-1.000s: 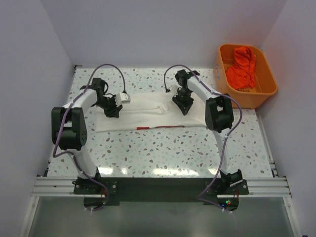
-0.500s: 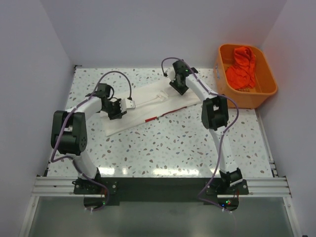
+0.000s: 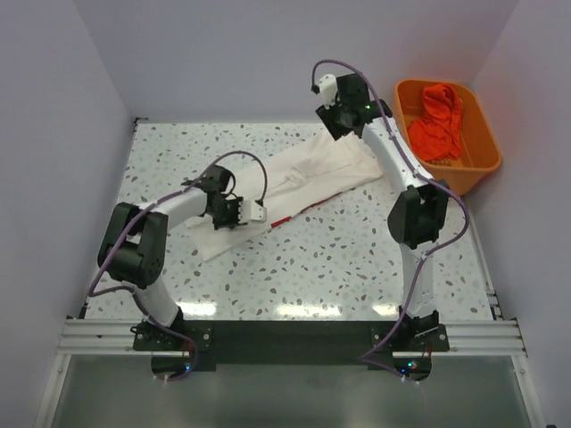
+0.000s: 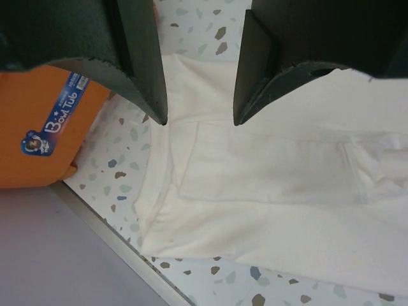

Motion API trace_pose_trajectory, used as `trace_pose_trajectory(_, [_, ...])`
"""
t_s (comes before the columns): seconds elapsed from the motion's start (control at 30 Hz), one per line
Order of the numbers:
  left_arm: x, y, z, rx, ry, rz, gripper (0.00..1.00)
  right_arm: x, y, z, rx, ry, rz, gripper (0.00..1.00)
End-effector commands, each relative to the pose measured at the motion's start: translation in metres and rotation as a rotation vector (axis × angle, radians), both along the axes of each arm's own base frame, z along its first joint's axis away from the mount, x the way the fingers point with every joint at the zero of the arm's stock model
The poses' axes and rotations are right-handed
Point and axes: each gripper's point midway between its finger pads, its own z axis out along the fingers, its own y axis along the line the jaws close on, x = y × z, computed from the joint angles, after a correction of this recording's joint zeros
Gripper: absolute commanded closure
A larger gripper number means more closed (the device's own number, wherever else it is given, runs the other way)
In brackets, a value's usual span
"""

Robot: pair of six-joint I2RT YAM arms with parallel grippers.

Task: Fold and stack the t-shirts
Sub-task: Fold the tshirt

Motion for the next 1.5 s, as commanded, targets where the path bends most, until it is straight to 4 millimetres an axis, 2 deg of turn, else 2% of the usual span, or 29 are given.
trace_pose_trajectory(0.0, [-0.102, -0.032, -0.018, 0.043, 0.266, -0.171, 0.75, -0.019, -0.025, 0.024, 0.084, 0.043, -0.058, 0.5])
trace_pose_trajectory(0.07, [-0.129, -0.054, -0.009, 0.02, 0.31, -0.205, 0.76, -0.035, -0.033, 0.017, 0.1, 0.111, -0.059, 0.5])
trace_pose_trajectory(0.1, [-0.151, -0.082, -0.004, -0.005, 0.331, -0.286, 0.77, -0.038, -0.045, 0.015, 0.097, 0.129, -0.082, 0.51])
trace_pose_trajectory(0.17, [-0.166, -0.117, 0.013, -0.061, 0.353, -0.317, 0.77, -0.057, -0.05, 0.002, 0.115, 0.219, -0.064, 0.51])
trace_pose_trajectory(0.2, [-0.185, -0.145, 0.025, -0.123, 0.387, -0.385, 0.77, -0.062, -0.06, -0.002, 0.121, 0.244, -0.074, 0.52])
trace_pose_trajectory(0.23, [-0.181, -0.169, 0.044, -0.187, 0.375, -0.383, 0.76, -0.068, -0.065, -0.006, 0.121, 0.266, -0.079, 0.53])
trace_pose_trajectory(0.3, [-0.178, -0.197, 0.072, -0.304, 0.4, -0.354, 0.72, -0.081, -0.076, -0.02, 0.121, 0.328, -0.092, 0.54])
trace_pose_trajectory(0.33, [-0.16, -0.213, 0.092, -0.365, 0.352, -0.348, 0.7, -0.084, -0.079, -0.024, 0.121, 0.348, -0.097, 0.55])
trace_pose_trajectory(0.37, [-0.148, -0.218, 0.103, -0.407, 0.34, -0.325, 0.69, -0.09, -0.082, -0.029, 0.122, 0.374, -0.105, 0.56])
trace_pose_trajectory(0.4, [-0.127, -0.214, 0.114, -0.468, 0.362, -0.23, 0.68, -0.092, -0.084, -0.032, 0.133, 0.389, -0.11, 0.56])
trace_pose_trajectory(0.43, [-0.102, -0.219, 0.128, -0.528, 0.327, -0.192, 0.67, -0.094, -0.086, -0.035, 0.136, 0.401, -0.118, 0.57])
trace_pose_trajectory(0.47, [-0.083, -0.217, 0.134, -0.564, 0.322, -0.145, 0.66, -0.094, -0.086, -0.039, 0.141, 0.41, -0.126, 0.58])
trace_pose_trajectory(0.5, [-0.053, -0.202, 0.136, -0.589, 0.321, -0.021, 0.66, -0.095, -0.084, -0.046, 0.148, 0.428, -0.124, 0.58])
trace_pose_trajectory(0.53, [-0.024, -0.203, 0.137, -0.611, 0.287, 0.023, 0.64, -0.094, -0.083, -0.05, 0.156, 0.436, -0.128, 0.59])
trace_pose_trajectory(0.57, [0.002, -0.19, 0.137, -0.622, 0.271, 0.088, 0.64, -0.093, -0.081, -0.054, 0.167, 0.446, -0.132, 0.61])
trace_pose_trajectory(0.6, [0.018, -0.186, 0.135, -0.624, 0.282, 0.155, 0.64, -0.091, -0.079, -0.058, 0.172, 0.451, -0.131, 0.62])
trace_pose_trajectory(0.63, [0.045, -0.188, 0.133, -0.631, 0.269, 0.205, 0.64, -0.088, -0.077, -0.069, 0.175, 0.469, -0.137, 0.63])
trace_pose_trajectory(0.7, [0.08, -0.174, 0.123, -0.618, 0.251, 0.326, 0.64, -0.078, -0.076, -0.078, 0.183, 0.468, -0.158, 0.69])
trace_pose_trajectory(0.73, [0.094, -0.173, 0.117, -0.612, 0.256, 0.342, 0.64, -0.074, -0.077, -0.095, 0.174, 0.494, -0.17, 0.7])
trace_pose_trajectory(0.83, [0.124, -0.159, 0.102, -0.603, 0.21, 0.437, 0.64, -0.058, -0.077, -0.106, 0.172, 0.483, -0.193, 0.72])
trace_pose_trajectory(0.97, [0.134, -0.136, 0.081, -0.566, 0.202, 0.516, 0.64, -0.038, -0.079, -0.137, 0.091, 0.475, -0.19, 0.73])
trace_pose_trajectory(1.07, [0.128, -0.116, 0.065, -0.558, 0.248, 0.592, 0.64, -0.029, -0.077, -0.149, 0.01, 0.449, -0.15, 0.74])
trace_pose_trajectory(1.1, [0.125, -0.111, 0.062, -0.555, 0.259, 0.618, 0.64, -0.029, -0.07, -0.161, -0.023, 0.457, -0.13, 0.74])
trace_pose_trajectory(1.17, [0.114, -0.096, 0.053, -0.546, 0.288, 0.66, 0.64, -0.017, -0.063, -0.163, -0.067, 0.417, -0.088, 0.74])
trace_pose_trajectory(1.2, [0.105, -0.089, 0.049, -0.545, 0.309, 0.692, 0.64, -0.012, -0.054, -0.169, -0.096, 0.398, -0.073, 0.74])
trace_pose_trajectory(1.27, [0.097, -0.075, 0.048, -0.562, 0.33, 0.733, 0.64, 0.0, -0.043, -0.167, -0.136, 0.345, -0.025, 0.74])
trace_pose_trajectory(1.3, [0.093, -0.07, 0.049, -0.575, 0.341, 0.753, 0.64, 0.002, -0.029, -0.168, -0.157, 0.324, 0.007, 0.74])
trace_pose_trajectory(1.33, [0.083, -0.065, 0.05, -0.582, 0.346, 0.764, 0.64, 0.005, -0.025, -0.172, -0.186, 0.305, 0.016, 0.74])
trace_pose_trajectory(1.47, [0.067, -0.044, 0.064, -0.621, 0.311, 0.784, 0.64, 0.032, 0.014, -0.166, -0.216, 0.165, 0.109, 0.73])
